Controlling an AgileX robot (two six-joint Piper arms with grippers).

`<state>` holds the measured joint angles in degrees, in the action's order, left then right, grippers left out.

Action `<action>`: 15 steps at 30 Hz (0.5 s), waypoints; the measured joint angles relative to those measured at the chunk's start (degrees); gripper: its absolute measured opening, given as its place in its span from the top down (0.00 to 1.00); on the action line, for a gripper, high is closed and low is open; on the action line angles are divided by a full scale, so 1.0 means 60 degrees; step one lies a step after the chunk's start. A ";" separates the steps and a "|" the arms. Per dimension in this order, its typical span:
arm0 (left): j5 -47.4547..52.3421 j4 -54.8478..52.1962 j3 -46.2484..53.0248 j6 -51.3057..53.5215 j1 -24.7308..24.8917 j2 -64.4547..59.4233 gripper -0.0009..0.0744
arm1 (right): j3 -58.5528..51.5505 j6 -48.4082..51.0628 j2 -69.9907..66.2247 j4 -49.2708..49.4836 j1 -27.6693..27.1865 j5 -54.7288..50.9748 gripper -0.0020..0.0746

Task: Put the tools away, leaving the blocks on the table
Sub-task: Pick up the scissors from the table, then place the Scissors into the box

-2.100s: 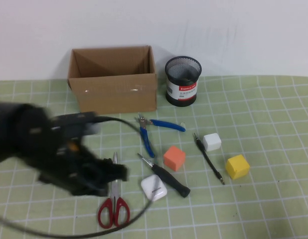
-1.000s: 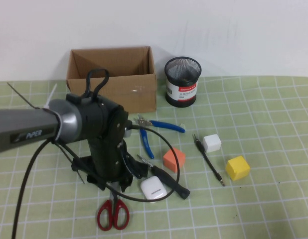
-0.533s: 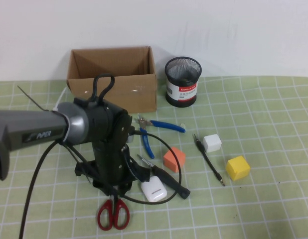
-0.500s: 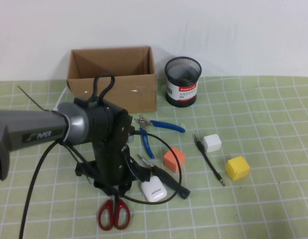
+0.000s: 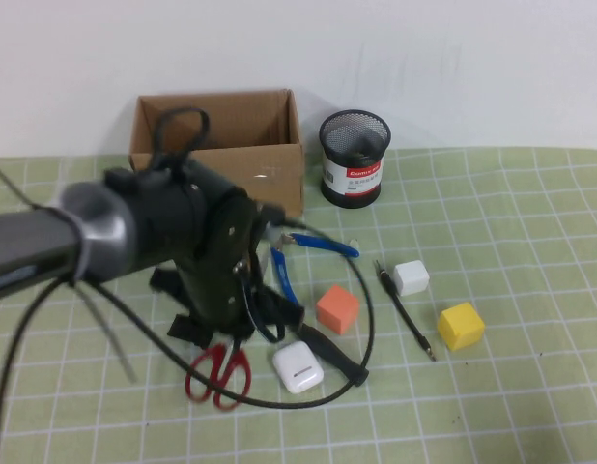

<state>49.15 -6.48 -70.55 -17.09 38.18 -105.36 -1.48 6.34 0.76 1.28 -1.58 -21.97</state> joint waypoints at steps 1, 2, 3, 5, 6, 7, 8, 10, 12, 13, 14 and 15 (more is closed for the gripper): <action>-0.0129 -0.0234 0.0000 0.0048 0.0081 0.0315 0.87 | 0.0000 0.0000 0.0000 0.0000 0.0000 0.0000 0.98; -0.0307 -0.0464 0.0000 0.0048 0.0112 0.0542 0.87 | 0.0000 0.0000 0.0000 0.0000 0.0000 0.0000 0.98; -0.0609 -0.0823 0.0000 0.0048 0.0130 0.0801 0.87 | 0.0000 0.0000 0.0000 0.0000 0.0000 0.0000 0.98; -0.1243 -0.1725 0.0000 0.0081 0.0112 0.1164 0.87 | 0.0000 0.0000 0.0000 0.0000 0.0000 0.0000 0.98; -0.1570 -0.2374 0.0000 0.0151 0.0091 0.1303 0.87 | 0.0000 0.0000 0.0000 0.0000 0.0000 0.0000 0.98; -0.1842 -0.3110 0.0000 0.0309 0.0069 0.1401 0.87 | 0.0000 0.0000 0.0000 0.0000 0.0000 0.0000 0.98; -0.2011 -0.3837 -0.0033 0.0526 0.0026 0.1451 0.87 | 0.0000 0.0000 0.0000 0.0000 0.0000 0.0000 0.98; -0.2350 -0.5109 -0.0243 0.1251 -0.0111 0.1451 0.87 | 0.0000 0.0000 0.0000 0.0000 0.0000 0.0000 0.98; -0.2759 -0.5893 -0.0590 0.1996 -0.0361 0.1336 0.87 | 0.0000 0.0000 0.0000 0.0000 0.0000 0.0000 0.98; -0.3009 -0.6174 -0.0843 0.2309 -0.0519 0.1251 0.87 | 0.0000 0.0000 0.0000 0.0000 0.0000 0.0000 0.98; -0.3282 -0.6365 -0.1113 0.2583 -0.0701 0.1144 0.87 | 0.0000 0.0000 0.0000 0.0000 0.0000 0.0000 0.98; -0.3509 -0.6480 -0.1334 0.2771 -0.0856 0.1041 0.87 | 0.0000 0.0000 0.0000 0.0000 0.0000 0.0000 0.98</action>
<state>28.09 -45.36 -78.55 -0.47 33.04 -99.11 -1.48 6.34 0.76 1.28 -1.58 -21.97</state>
